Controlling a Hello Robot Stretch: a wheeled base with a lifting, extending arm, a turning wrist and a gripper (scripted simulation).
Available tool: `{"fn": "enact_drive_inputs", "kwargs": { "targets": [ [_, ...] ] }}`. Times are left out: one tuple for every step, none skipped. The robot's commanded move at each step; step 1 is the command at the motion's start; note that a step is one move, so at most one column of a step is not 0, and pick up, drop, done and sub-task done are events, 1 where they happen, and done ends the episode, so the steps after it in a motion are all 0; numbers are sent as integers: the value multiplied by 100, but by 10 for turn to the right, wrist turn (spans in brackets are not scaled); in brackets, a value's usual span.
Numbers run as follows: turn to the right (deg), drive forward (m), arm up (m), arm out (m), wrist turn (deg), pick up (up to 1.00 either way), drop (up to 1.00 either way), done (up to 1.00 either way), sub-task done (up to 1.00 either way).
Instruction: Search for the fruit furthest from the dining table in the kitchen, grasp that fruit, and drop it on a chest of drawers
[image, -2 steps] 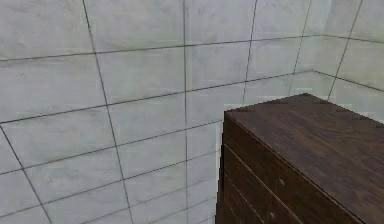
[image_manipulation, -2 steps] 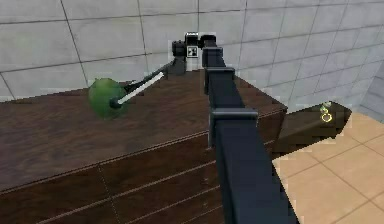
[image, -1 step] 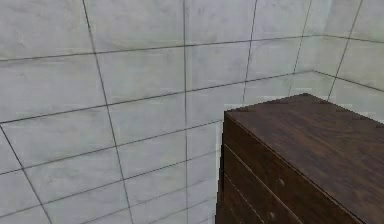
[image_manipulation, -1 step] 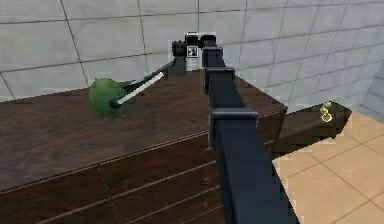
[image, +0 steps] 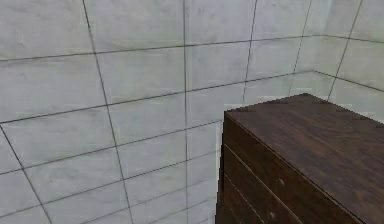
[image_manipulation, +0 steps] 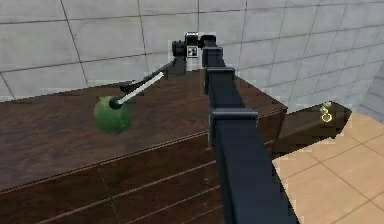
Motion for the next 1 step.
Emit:
{"fn": "enact_drive_inputs", "kwargs": {
  "targets": [
    [0, 0, 0, -10, 0, 0, 0, 0, 0]
  ]
}}
